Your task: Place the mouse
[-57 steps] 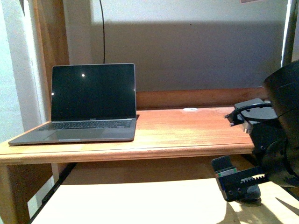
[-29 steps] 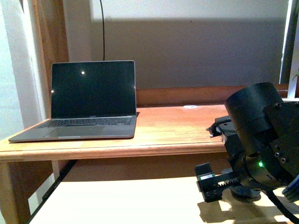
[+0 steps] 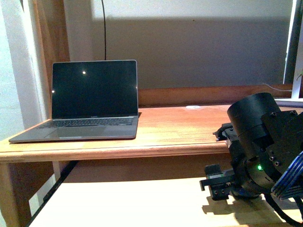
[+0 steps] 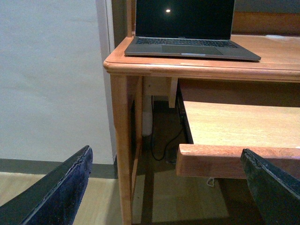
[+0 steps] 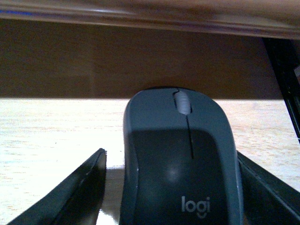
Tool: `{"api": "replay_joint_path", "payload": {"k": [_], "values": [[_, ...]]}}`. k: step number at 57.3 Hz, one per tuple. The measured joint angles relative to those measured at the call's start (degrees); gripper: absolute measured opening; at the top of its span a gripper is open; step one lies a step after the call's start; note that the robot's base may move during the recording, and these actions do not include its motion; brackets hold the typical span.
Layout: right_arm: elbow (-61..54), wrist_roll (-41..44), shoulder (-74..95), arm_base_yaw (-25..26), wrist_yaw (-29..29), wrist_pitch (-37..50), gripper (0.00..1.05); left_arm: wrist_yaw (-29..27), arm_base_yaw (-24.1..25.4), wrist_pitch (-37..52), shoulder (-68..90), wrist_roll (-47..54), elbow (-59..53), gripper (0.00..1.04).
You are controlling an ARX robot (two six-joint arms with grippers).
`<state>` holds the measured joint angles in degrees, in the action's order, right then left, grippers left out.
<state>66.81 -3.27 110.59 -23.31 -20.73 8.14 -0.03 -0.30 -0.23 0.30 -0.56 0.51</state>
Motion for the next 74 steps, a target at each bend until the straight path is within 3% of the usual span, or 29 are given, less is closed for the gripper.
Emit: {"api": "replay_joint_path", "payload": {"k": [7, 25, 41, 52, 74], "values": [[0.04, 0.0, 0.04, 0.81, 0.9, 0.17, 0.56, 0.02, 0.0, 0.0, 0.0, 0.0, 0.0, 0.97], [-3.23, 0.24, -3.56, 3.83, 3.61, 0.61, 0.55, 0.0, 0.0, 0.0, 0.0, 0.0, 0.0, 0.97], [-5.53, 1.44, -17.59, 6.78, 7.3, -4.57, 0.55, 0.02, -0.02, 0.0, 0.0, -0.02, 0.0, 0.97], [2.21, 1.4, -16.04, 2.84, 4.68, -6.14, 0.55, 0.02, 0.0, 0.0, 0.0, 0.0, 0.0, 0.97], [28.81, 1.97, 2.36, -3.69, -4.24, -15.26, 0.55, 0.02, 0.0, 0.0, 0.0, 0.0, 0.0, 0.97]]}}
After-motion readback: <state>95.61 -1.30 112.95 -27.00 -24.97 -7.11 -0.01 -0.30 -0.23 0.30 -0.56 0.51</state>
